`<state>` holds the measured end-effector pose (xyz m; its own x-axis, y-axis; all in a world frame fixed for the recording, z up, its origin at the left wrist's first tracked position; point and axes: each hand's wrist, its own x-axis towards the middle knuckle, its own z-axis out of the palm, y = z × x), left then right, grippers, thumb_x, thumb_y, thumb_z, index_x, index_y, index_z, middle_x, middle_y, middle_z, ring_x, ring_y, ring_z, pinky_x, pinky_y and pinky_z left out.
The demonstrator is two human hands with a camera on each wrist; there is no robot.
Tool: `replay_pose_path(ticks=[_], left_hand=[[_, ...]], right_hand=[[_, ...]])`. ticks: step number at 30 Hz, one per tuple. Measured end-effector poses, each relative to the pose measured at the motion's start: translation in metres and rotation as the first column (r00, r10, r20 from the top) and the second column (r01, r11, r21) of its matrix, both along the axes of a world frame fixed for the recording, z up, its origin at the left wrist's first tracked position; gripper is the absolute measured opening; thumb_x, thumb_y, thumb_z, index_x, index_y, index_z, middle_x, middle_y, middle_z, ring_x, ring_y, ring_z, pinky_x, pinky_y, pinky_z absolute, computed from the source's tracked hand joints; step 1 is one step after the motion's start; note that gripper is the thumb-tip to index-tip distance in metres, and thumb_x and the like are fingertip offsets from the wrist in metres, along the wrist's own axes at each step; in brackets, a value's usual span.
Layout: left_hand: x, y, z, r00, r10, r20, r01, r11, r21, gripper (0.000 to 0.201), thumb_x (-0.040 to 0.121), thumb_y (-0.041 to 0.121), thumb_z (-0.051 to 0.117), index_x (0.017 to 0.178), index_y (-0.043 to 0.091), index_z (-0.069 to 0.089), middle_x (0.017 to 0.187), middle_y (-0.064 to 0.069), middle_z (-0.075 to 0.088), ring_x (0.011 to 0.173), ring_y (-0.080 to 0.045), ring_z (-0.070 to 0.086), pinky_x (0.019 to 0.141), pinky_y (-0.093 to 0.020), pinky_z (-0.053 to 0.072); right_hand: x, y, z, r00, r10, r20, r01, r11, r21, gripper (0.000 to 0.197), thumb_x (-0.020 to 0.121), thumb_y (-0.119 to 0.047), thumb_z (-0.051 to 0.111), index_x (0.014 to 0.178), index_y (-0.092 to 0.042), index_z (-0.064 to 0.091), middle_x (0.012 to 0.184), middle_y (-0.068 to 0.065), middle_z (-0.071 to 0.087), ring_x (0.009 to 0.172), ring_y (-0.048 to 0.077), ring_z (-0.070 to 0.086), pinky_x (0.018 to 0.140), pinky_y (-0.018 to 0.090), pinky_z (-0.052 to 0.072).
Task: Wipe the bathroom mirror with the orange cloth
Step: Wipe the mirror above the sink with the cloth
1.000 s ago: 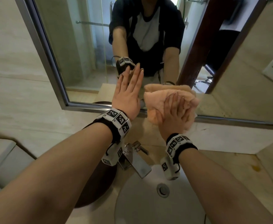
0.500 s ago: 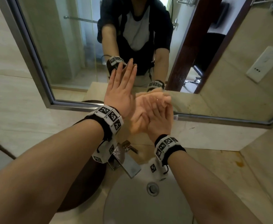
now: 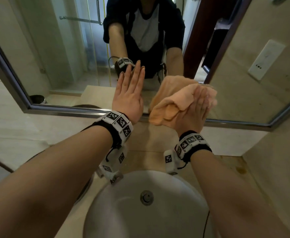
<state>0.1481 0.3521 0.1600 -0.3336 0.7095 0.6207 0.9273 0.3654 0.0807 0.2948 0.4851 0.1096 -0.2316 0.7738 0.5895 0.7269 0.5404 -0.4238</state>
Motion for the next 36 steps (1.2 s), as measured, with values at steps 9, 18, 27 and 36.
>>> replay_pose_path(ticks=[9,18,27,36], left_hand=[[0.054,0.046,0.005,1.0,0.021,-0.016,-0.021,0.999,0.039,0.074,0.089,0.015,0.04,0.153,0.011,0.003,0.161,-0.007,0.001,0.149,-0.023,0.0,0.122,-0.041,0.004],[0.045,0.045,0.025,0.998,0.06,-0.031,-0.058,0.996,0.064,0.073,0.088,0.014,0.038,0.153,0.011,0.004,0.161,-0.008,0.002,0.149,-0.025,0.001,0.122,-0.041,0.004],[0.047,0.042,0.004,0.999,0.0,-0.032,0.0,1.0,-0.01,0.074,0.09,0.017,0.041,0.153,0.011,0.003,0.161,-0.007,-0.003,0.148,-0.022,-0.005,0.121,-0.041,0.002],[0.025,0.023,0.004,0.996,-0.058,-0.069,0.05,0.991,-0.122,0.075,0.09,0.019,0.038,0.153,0.013,-0.002,0.161,-0.005,-0.008,0.148,-0.019,-0.008,0.121,-0.039,-0.002]], right_hand=[[0.057,0.055,0.0,0.979,-0.201,-0.011,0.197,0.968,-0.157,0.104,0.085,-0.065,0.046,0.149,-0.006,-0.008,0.159,0.008,-0.008,0.147,0.021,-0.008,0.117,0.032,-0.014],[0.102,0.044,0.056,0.948,-0.242,-0.206,0.064,0.779,-0.623,0.1,0.086,-0.04,0.063,0.147,0.002,-0.003,0.157,0.018,-0.004,0.146,0.027,-0.002,0.116,0.03,-0.001],[0.071,0.033,0.039,0.848,-0.349,-0.399,0.022,0.775,-0.631,0.062,0.098,-0.019,0.039,0.144,0.011,0.011,0.153,0.028,0.009,0.141,0.039,0.015,0.116,0.047,0.009],[0.018,0.002,0.014,0.837,-0.412,-0.36,0.057,0.72,-0.692,0.103,0.08,-0.052,0.051,0.147,0.001,-0.006,0.157,0.017,0.005,0.144,0.032,0.009,0.118,0.046,0.016]])
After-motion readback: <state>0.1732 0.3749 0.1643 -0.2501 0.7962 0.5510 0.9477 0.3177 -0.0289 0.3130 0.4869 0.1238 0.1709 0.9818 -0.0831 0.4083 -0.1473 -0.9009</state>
